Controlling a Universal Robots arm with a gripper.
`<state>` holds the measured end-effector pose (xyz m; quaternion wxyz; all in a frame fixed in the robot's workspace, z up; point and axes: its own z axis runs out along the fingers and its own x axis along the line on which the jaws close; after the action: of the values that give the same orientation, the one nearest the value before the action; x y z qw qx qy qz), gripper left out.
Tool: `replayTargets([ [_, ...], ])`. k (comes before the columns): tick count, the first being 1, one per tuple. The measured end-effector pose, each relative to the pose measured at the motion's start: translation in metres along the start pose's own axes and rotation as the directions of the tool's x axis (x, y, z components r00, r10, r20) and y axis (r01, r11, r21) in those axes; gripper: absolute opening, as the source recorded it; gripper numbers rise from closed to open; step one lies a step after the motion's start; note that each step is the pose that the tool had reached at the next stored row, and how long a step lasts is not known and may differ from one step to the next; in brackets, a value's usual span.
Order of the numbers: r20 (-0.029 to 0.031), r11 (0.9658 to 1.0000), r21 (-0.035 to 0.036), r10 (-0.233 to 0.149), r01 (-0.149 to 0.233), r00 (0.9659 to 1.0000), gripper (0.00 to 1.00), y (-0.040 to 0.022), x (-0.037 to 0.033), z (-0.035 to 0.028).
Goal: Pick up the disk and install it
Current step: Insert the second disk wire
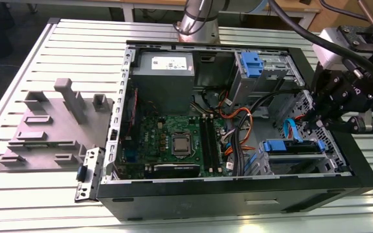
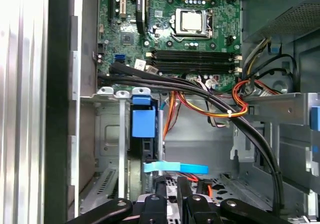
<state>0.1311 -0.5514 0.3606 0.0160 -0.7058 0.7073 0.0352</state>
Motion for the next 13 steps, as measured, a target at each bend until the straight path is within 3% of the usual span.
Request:
replayTargets([
  [6, 0.0001, 1.0, -0.0005, 0.0, 0.0, 1.0, 0.24, -0.0076, -0.0066, 0.0008],
  [13, 0.0, 1.0, -0.0007, 0.0, 0.0, 1.0, 0.24, -0.0121, -0.0176, 0.0025],
])
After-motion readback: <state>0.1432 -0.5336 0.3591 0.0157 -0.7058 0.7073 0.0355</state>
